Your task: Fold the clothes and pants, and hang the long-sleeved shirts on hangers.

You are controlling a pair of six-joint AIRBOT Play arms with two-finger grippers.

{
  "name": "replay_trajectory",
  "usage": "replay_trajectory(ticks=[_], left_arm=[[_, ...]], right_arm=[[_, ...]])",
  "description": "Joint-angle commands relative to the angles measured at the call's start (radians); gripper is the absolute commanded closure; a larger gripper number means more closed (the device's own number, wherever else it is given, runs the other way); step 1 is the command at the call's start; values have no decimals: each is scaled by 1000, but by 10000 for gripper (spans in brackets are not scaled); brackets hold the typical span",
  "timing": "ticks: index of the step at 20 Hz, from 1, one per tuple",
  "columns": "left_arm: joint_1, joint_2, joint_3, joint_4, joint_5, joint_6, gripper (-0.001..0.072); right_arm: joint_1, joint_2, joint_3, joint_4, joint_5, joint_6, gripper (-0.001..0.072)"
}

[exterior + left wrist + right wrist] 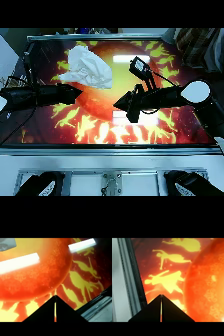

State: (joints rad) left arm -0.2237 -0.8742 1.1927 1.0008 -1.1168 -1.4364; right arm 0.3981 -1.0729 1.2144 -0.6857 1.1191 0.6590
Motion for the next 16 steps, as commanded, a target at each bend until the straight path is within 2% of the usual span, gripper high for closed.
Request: replay_trajectory(ticks=[1, 10, 11, 12, 13, 15, 16], left_arm=[[-1, 0, 0, 0, 0, 0, 691], [-1, 0, 0, -7, 14, 1, 691], [-1, -5, 0, -7, 53, 2, 640], [-1, -13, 0, -6, 87, 10, 280], [-1, -31, 1, -5, 127, 14, -13], [-1, -112, 35, 26, 179, 16, -13], [-3, -171, 70, 47, 188, 16, 11]], right_arm=[[1, -1, 0, 0, 0, 0, 674], [1, -1, 0, 0, 0, 0, 674], [1, -1, 0, 0, 0, 0, 675], [1, -1, 0, 1, 0, 0, 674], [1, -1, 0, 1, 0, 0, 674], [1, -2, 0, 0, -8, 0, 674], [1, -5, 0, 0, -20, 0, 674]])
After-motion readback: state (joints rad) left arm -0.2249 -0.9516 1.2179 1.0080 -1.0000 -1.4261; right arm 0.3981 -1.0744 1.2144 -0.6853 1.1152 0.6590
